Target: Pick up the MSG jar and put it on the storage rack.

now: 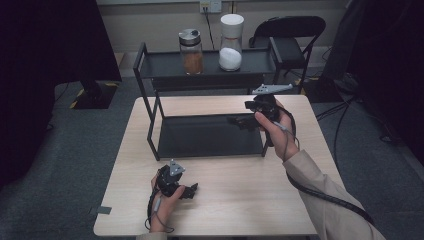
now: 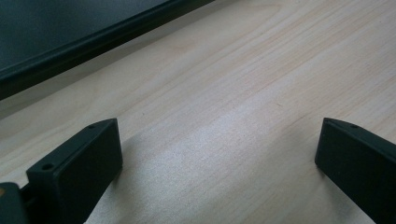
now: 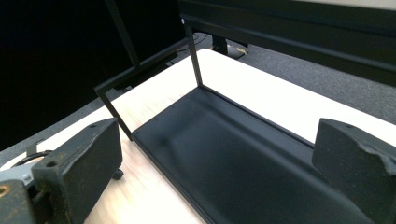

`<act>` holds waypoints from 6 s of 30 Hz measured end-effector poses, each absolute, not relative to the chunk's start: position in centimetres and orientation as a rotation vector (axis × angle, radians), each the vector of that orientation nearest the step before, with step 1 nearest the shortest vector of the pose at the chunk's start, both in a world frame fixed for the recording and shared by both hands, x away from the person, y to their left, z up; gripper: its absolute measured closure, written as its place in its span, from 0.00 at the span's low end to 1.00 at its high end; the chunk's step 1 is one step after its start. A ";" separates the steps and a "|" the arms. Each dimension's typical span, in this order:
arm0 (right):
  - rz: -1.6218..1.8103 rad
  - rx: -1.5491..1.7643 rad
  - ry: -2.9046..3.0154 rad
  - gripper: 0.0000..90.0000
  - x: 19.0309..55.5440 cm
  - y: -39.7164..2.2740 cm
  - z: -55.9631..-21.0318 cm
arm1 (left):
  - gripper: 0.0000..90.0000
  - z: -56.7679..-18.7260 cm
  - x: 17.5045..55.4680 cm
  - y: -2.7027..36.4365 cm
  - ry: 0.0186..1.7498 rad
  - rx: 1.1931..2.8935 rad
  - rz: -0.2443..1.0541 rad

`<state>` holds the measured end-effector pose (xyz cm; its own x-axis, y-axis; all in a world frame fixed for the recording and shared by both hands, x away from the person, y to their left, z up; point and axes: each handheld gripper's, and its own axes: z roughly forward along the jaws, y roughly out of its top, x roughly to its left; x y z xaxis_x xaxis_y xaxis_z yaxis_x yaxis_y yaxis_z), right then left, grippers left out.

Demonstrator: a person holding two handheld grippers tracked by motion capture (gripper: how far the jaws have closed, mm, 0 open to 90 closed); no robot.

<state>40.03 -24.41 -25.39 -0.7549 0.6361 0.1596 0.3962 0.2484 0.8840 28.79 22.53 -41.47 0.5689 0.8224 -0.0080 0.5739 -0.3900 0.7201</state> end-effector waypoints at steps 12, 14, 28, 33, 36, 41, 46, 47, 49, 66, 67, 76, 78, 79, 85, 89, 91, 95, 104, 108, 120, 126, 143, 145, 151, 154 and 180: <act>1.516 0.982 2.312 0.01 40.1 -24.1 -27.5 | 0.00 -41.5 28.8 22.5 1.110 2.112 0.464; 1.515 0.982 2.318 0.01 40.1 -24.2 -27.9 | 0.00 -41.5 28.8 22.5 1.110 2.112 0.464; 1.477 0.980 2.352 0.00 39.8 -24.3 -30.3 | 0.00 -41.5 28.8 22.5 1.110 2.113 0.464; 1.458 0.965 2.373 0.01 39.7 -24.1 -31.3 | 0.00 -41.5 28.8 22.5 1.110 2.113 0.464; 1.446 0.961 2.382 0.01 39.6 -24.0 -31.9 | 0.00 -41.5 28.8 22.5 1.110 2.112 0.464; 1.437 0.951 2.392 0.01 39.3 -23.9 -32.6 | 0.00 -41.5 28.8 22.5 1.110 2.113 0.463; 1.432 0.950 2.408 0.01 39.0 -23.8 -33.5 | 0.00 -41.5 28.8 22.5 1.110 2.113 0.464; 1.431 0.951 2.410 0.01 39.0 -23.9 -33.6 | 0.00 -41.5 28.8 22.5 1.110 2.113 0.464; 1.431 0.953 2.411 0.00 38.8 -23.9 -33.9 | 0.00 -41.5 28.8 22.5 1.110 2.113 0.464; 1.430 0.970 2.437 0.01 37.7 -25.1 -36.7 | 0.00 -41.5 28.8 22.5 1.109 2.113 0.464; 1.432 0.973 2.436 0.01 37.6 -25.2 -36.9 | 0.00 -41.5 28.8 22.5 1.109 2.113 0.464; 1.414 0.973 2.451 0.01 37.1 -25.8 -37.6 | 0.00 -41.5 28.8 22.5 1.110 2.112 0.464; 1.405 0.968 2.455 0.00 36.9 -26.0 -37.8 | 0.00 -41.5 28.8 22.5 1.110 2.113 0.464; 1.403 0.967 2.459 0.01 36.9 -26.1 -37.9 | 0.00 -41.5 28.8 22.5 1.109 2.113 0.464; 1.382 0.965 2.466 0.01 36.4 -26.6 -38.5 | 0.00 -41.5 28.8 22.5 1.110 2.112 0.464; 1.375 0.967 2.470 0.01 36.1 -27.0 -38.9 | 0.00 -41.5 28.8 22.5 1.110 2.113 0.464; 1.363 0.967 2.474 0.01 35.9 -27.1 -38.9 | 0.00 -41.5 28.8 22.5 1.110 2.113 0.463; 1.344 0.961 2.474 0.01 35.6 -27.5 -39.0 | 0.00 -41.5 28.8 22.5 1.109 2.113 0.464; 1.326 0.966 2.486 0.01 35.1 -28.7 -39.4 | 0.00 -41.5 28.8 22.5 1.110 2.112 0.464; 1.304 0.965 2.491 0.01 34.9 -29.1 -39.6 | 0.00 -41.5 28.8 22.5 1.110 2.113 0.463; 1.291 0.993 2.482 0.01 34.1 -31.0 -40.4 | 0.00 -41.5 28.8 22.5 1.109 2.113 0.464; 1.288 1.006 2.474 0.01 33.7 -31.8 -40.7 | 0.00 -41.5 28.8 22.5 1.110 2.113 0.464; 1.267 1.040 2.447 0.01 32.7 -34.0 -41.2 | 0.00 -41.5 28.8 22.5 1.110 2.113 0.464; 1.262 1.042 2.445 0.01 32.6 -34.2 -41.3 | 0.00 -41.5 28.8 22.5 1.110 2.112 0.463; 1.253 1.034 2.440 0.01 32.2 -34.7 -41.3 | 0.00 -41.5 28.8 22.5 1.110 2.112 0.463; 1.246 1.033 2.438 0.01 31.9 -35.0 -41.3 | 0.00 -41.5 28.8 22.5 1.110 2.112 0.464; 1.140 0.997 2.448 0.01 29.4 -36.7 -41.5 | 0.00 -41.5 28.8 22.5 1.110 2.112 0.463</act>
